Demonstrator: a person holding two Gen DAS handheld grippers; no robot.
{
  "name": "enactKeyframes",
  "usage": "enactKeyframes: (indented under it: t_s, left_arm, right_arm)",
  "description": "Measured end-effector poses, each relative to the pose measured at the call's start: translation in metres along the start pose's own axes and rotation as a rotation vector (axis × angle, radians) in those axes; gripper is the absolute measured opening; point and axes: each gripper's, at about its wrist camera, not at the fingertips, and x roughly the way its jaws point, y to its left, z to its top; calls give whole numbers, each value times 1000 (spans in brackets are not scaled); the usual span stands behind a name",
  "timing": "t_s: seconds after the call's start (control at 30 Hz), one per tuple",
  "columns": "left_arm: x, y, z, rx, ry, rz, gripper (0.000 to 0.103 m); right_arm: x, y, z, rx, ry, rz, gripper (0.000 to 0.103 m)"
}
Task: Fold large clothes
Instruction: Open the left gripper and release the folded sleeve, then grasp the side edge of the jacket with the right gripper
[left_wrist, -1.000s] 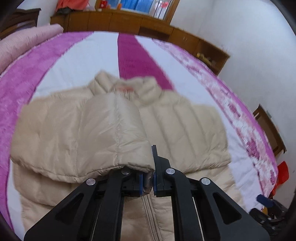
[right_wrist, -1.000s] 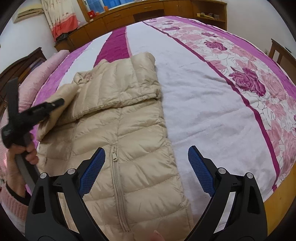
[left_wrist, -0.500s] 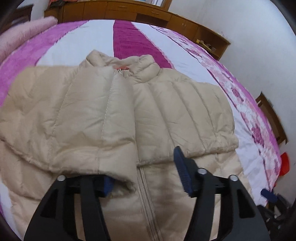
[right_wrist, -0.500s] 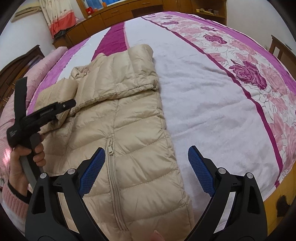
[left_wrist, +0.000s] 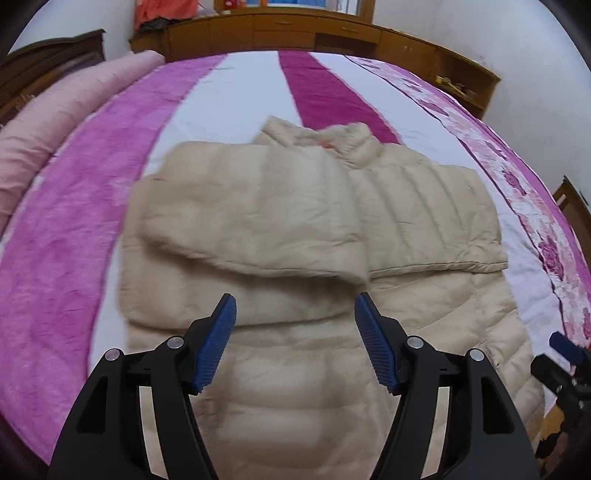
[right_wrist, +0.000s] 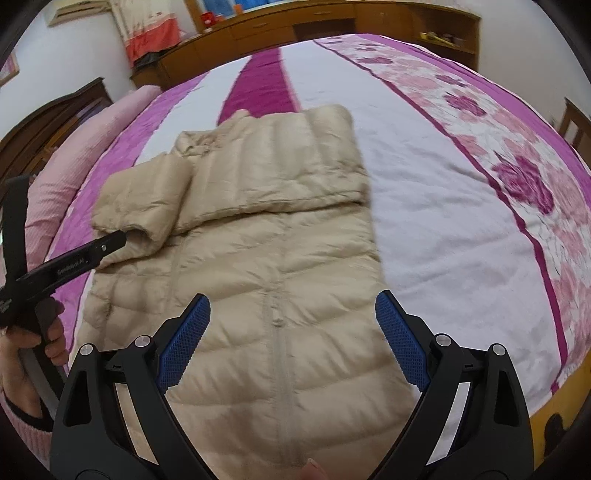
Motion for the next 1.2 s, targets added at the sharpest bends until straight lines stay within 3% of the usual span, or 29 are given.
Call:
enactKeyframes:
  t_s: [0.47,0.9,1.2]
  left_arm:
    - [-22,64,-21,-70,7,100,66]
    - [-20,125,-38,-164,35,149,66]
    - [-11,149,-46,-209,58,171,66]
  right_arm:
    - [32,94,34,-140,42,124,90]
    - [75,195,59,-294,60,161,90]
    - [102,240,61,-376,62,181,90]
